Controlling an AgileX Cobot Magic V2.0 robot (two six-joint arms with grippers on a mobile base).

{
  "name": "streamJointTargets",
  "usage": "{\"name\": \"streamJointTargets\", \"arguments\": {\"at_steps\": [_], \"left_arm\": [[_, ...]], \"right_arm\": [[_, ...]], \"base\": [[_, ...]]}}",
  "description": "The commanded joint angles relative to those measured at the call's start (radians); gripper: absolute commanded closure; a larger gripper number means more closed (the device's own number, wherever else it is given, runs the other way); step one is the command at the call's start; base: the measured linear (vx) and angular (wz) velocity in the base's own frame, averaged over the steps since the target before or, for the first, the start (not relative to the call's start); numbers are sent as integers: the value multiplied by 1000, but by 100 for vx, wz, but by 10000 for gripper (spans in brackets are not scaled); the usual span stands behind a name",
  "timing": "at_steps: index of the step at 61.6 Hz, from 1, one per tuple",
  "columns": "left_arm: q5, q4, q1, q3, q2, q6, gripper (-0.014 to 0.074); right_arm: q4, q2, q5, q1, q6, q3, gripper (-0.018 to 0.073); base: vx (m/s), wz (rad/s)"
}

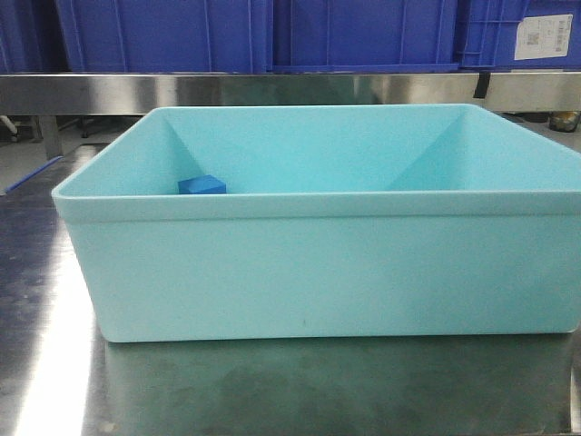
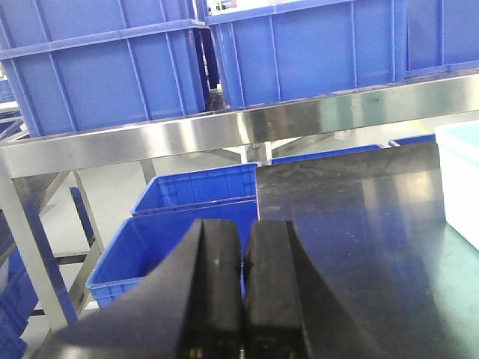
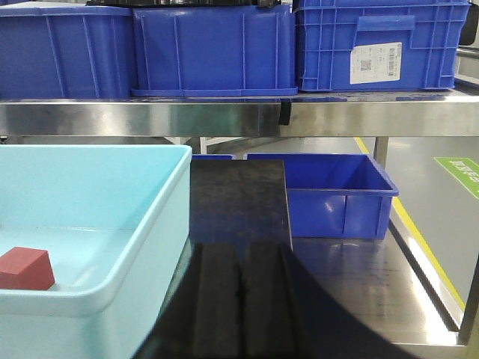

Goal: Pick red cube and place on left shelf

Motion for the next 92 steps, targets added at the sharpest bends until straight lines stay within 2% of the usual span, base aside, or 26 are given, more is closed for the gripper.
{"name": "streamJointTargets", "arguments": {"at_steps": [1,92], "left_arm": [[-91,-5,-5,22,7,1,491],[-91,-5,-5,22,7,1,491]], "right_arm": [[-11,-19,-86,-6,-1,-24,503],[-11,-19,-115,-6,-1,-24,503]], "base": [[0,0],[0,0]]}}
